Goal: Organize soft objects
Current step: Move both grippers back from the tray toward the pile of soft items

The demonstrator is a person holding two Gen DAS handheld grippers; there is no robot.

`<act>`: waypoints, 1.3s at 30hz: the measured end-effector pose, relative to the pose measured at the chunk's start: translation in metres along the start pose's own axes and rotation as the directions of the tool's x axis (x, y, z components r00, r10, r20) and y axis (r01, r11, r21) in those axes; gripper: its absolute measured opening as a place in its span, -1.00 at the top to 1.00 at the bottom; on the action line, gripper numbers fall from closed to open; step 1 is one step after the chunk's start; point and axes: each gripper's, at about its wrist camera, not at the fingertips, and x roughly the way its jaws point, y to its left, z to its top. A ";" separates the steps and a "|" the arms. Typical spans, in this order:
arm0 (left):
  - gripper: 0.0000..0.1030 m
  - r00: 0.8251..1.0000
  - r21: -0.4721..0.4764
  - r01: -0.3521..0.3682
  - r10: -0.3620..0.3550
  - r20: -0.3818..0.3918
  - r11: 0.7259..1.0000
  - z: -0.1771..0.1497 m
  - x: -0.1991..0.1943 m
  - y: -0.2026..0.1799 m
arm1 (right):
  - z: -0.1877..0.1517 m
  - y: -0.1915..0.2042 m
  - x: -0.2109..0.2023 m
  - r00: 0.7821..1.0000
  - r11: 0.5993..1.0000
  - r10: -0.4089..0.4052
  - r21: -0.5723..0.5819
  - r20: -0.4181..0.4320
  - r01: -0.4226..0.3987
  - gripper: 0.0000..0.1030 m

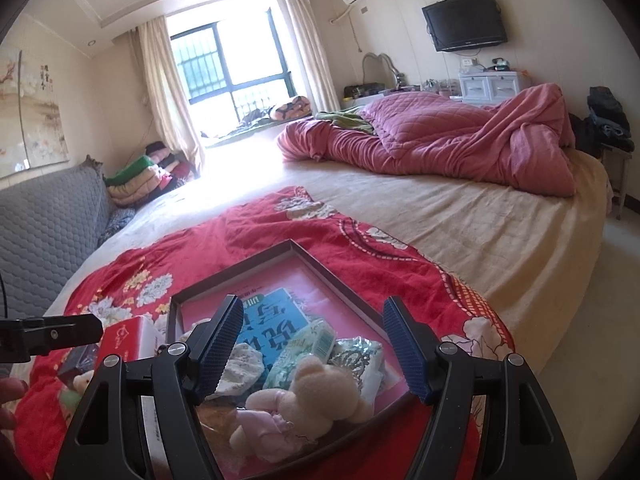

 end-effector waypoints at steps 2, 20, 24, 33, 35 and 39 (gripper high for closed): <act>-0.56 1.000 0.008 -0.012 0.012 0.004 1.000 -0.003 -0.003 0.002 | 0.002 0.006 -0.003 1.000 1.000 0.013 -0.008 0.005 -0.013 -0.43; -0.57 0.997 -0.068 -0.066 0.069 0.046 0.996 -0.024 -0.039 0.042 | 0.012 0.041 -0.034 0.998 0.994 0.042 -0.105 0.049 -0.036 -0.44; -0.57 0.995 -0.087 -0.072 0.077 0.058 0.994 -0.027 -0.050 0.051 | 0.015 0.053 -0.043 0.996 0.990 0.064 -0.131 0.068 -0.054 -0.44; -0.57 0.992 -0.109 -0.092 0.100 0.071 0.990 -0.036 -0.071 0.067 | 0.021 0.083 -0.062 0.987 0.975 0.147 -0.179 0.071 -0.133 -0.44; -0.57 0.992 -0.112 -0.097 0.105 0.070 0.989 -0.039 -0.075 0.070 | 0.021 0.090 -0.065 0.982 0.969 0.174 -0.191 0.067 -0.158 -0.44; -0.57 0.991 -0.126 -0.104 0.113 0.066 0.987 -0.046 -0.083 0.080 | 0.021 0.104 -0.070 0.977 0.957 0.202 -0.226 0.062 -0.184 -0.44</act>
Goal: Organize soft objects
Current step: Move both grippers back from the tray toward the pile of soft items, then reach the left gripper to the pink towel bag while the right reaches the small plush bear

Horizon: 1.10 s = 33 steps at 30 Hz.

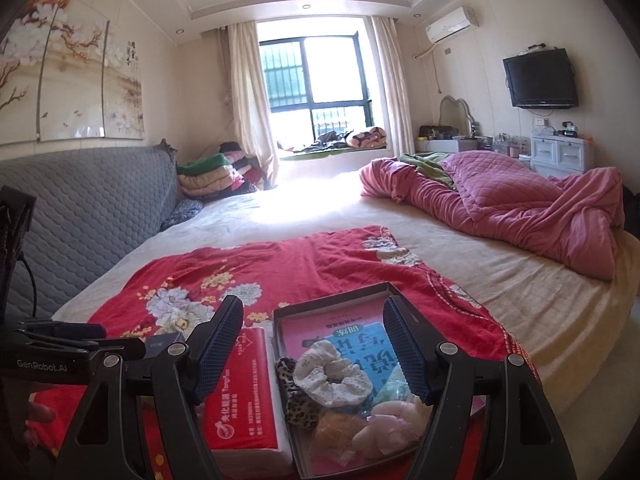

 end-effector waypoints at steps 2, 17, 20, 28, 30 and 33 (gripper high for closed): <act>-0.57 1.000 -0.006 -0.012 0.012 0.001 1.000 -0.002 -0.005 0.008 | 0.002 0.007 -0.001 1.000 1.000 0.018 -0.015 0.001 -0.018 -0.44; -0.58 0.991 -0.151 -0.132 0.135 0.010 0.980 -0.008 -0.043 0.098 | 0.012 0.062 -0.006 0.991 0.986 0.131 -0.103 -0.022 -0.133 -0.44; -0.58 0.990 -0.172 -0.135 0.138 0.005 0.976 -0.011 -0.047 0.110 | 0.012 0.070 -0.005 0.988 0.981 0.151 -0.118 -0.034 -0.154 -0.44; -0.58 0.988 -0.211 -0.152 0.154 -0.010 0.965 -0.026 -0.051 0.136 | 0.005 0.098 -0.002 0.977 0.960 0.197 -0.184 -0.084 -0.210 -0.44; -0.58 0.987 -0.212 -0.160 0.160 -0.019 0.964 -0.030 -0.048 0.141 | 0.002 0.106 0.000 0.974 0.954 0.205 -0.203 -0.100 -0.222 -0.44; -0.58 0.987 -0.207 -0.159 0.153 -0.046 0.965 -0.037 -0.041 0.144 | -0.003 0.117 0.004 0.968 0.943 0.219 -0.227 -0.126 -0.243 -0.44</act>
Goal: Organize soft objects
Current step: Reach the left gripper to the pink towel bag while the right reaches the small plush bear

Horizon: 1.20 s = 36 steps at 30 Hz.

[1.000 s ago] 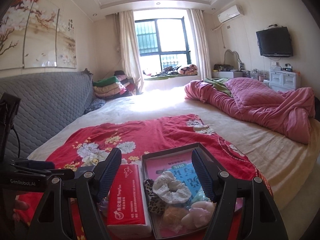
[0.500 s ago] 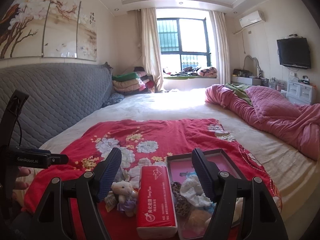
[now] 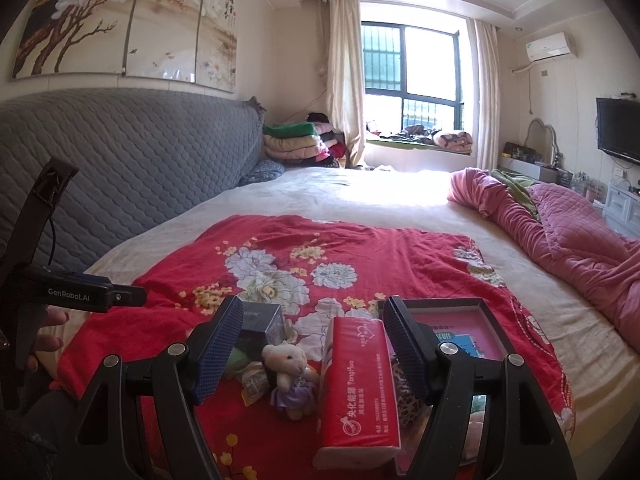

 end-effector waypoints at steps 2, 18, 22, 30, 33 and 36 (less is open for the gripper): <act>-0.58 1.000 0.008 -0.002 0.002 -0.013 1.000 -0.004 0.004 0.001 | -0.002 0.006 0.005 1.000 1.000 0.011 -0.015 -0.013 -0.011 -0.44; -0.58 0.994 -0.088 0.018 -0.028 -0.110 0.996 -0.029 0.059 0.034 | -0.034 0.044 0.047 0.987 0.989 0.064 -0.127 -0.148 -0.083 -0.44; -0.58 0.988 -0.143 0.045 -0.065 -0.143 0.989 -0.033 0.076 0.043 | -0.046 0.052 0.067 0.977 0.980 0.058 -0.175 -0.203 -0.095 -0.44; -0.58 0.980 -0.220 0.079 -0.116 -0.163 0.972 -0.031 0.107 0.049 | -0.063 0.056 0.111 0.959 0.954 -0.022 -0.294 -0.281 -0.064 -0.44; -0.58 0.979 -0.235 0.089 -0.129 -0.160 0.968 -0.026 0.117 0.049 | -0.063 0.053 0.130 0.953 0.948 -0.034 -0.310 -0.301 -0.064 -0.44; -0.58 0.976 -0.260 0.106 -0.150 -0.155 0.960 -0.020 0.128 0.050 | -0.062 0.051 0.152 0.939 0.952 -0.032 -0.298 -0.342 -0.076 -0.44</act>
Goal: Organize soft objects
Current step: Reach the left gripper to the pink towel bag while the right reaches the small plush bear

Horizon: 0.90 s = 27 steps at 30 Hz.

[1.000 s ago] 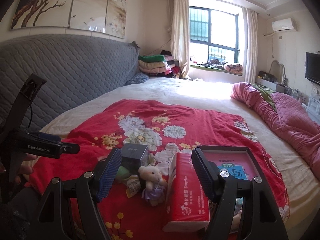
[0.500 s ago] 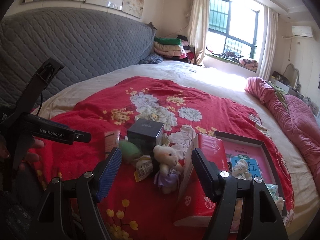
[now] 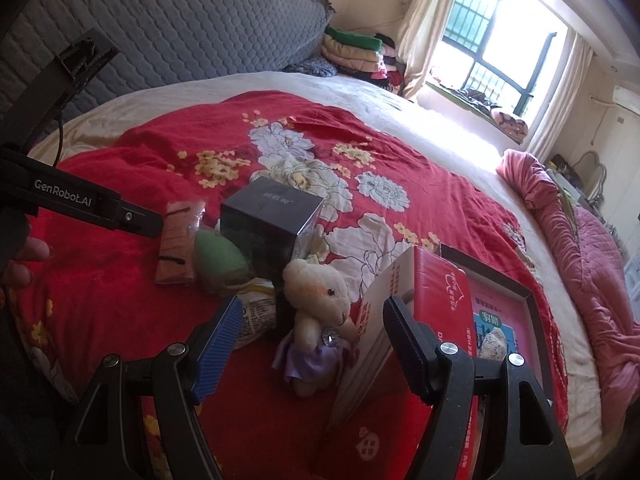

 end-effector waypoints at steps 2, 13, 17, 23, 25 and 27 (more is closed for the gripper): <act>-0.58 1.000 -0.018 0.010 -0.010 -0.012 1.000 0.006 0.008 0.001 | 0.003 0.000 0.012 0.999 1.000 0.011 0.001 -0.030 -0.011 -0.44; -0.58 0.997 -0.145 0.029 -0.038 -0.060 0.989 0.026 0.044 0.018 | 0.014 0.007 0.050 0.994 0.998 -0.041 -0.047 -0.103 0.036 -0.17; -0.59 0.997 -0.162 0.022 -0.033 -0.066 0.987 0.033 0.052 0.019 | 0.013 0.007 0.061 0.989 0.995 -0.070 -0.075 -0.130 0.060 -0.04; -0.62 0.996 -0.148 -0.039 0.027 -0.084 0.988 0.039 0.062 0.010 | 0.012 0.000 0.064 0.991 0.999 -0.045 -0.036 -0.125 0.041 0.14; -0.62 0.994 -0.138 -0.069 0.057 -0.089 0.988 0.038 0.065 0.007 | 0.011 0.000 0.060 0.992 0.999 -0.039 -0.025 -0.116 0.037 0.16; -0.62 0.993 -0.125 -0.094 0.083 -0.087 0.988 0.038 0.068 0.003 | 0.010 -0.001 0.056 0.994 0.999 -0.032 -0.017 -0.103 0.030 0.16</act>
